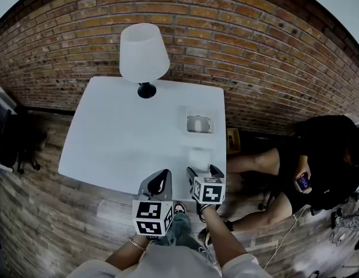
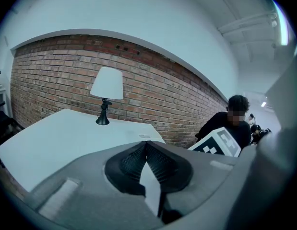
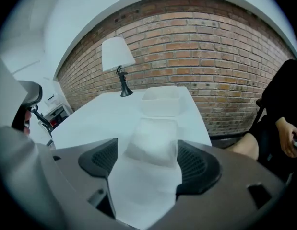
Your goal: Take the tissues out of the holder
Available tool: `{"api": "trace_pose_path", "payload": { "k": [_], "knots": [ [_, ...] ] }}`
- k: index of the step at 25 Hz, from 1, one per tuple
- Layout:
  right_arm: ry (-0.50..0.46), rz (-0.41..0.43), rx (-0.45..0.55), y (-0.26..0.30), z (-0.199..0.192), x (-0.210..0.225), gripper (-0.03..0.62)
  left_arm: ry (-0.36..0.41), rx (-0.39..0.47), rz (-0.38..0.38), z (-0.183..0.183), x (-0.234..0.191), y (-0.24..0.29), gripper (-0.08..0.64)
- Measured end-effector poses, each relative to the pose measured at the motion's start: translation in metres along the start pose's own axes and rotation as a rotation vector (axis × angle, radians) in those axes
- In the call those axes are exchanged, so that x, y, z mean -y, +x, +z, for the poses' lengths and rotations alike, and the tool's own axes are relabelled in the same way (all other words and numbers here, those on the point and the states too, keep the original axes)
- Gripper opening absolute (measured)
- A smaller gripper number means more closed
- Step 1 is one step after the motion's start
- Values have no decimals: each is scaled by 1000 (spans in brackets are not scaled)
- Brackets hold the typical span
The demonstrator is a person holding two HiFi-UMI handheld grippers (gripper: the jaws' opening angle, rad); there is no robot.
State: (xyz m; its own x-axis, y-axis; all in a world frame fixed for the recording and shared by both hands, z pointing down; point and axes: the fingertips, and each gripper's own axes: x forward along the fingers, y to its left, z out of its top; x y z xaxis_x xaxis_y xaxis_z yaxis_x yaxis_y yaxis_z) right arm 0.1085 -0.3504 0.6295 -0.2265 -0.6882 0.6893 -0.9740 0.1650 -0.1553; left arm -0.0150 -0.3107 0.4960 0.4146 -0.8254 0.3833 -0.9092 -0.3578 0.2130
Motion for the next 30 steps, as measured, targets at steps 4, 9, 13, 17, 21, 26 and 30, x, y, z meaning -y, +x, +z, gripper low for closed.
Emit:
{"api": "trace_pose_path", "payload": {
  "k": [4,9,13,17,21,26,30],
  "knots": [
    [12,-27,70,-19,12,3,371,-2,5,5,3,-1,0,8],
    [18,-26,127,-40,21,0,365,-6,21,1,10,3,2,9],
    [32,-10,169,-57,28,-3,331,-5,37,0,16,5,2,9],
    [44,-2,218,-81,35,-8,197,-3,43,1,19,7,-3,8],
    [25,2,258,-97,43,-11,138,6,45,0,21,9,-5,9],
    [8,-4,301,-111,52,-12,54,15,52,-3,26,13,-6,8],
    [-7,-5,329,-116,63,-13,23,19,69,-7,34,17,-4,8]
  ]
}}
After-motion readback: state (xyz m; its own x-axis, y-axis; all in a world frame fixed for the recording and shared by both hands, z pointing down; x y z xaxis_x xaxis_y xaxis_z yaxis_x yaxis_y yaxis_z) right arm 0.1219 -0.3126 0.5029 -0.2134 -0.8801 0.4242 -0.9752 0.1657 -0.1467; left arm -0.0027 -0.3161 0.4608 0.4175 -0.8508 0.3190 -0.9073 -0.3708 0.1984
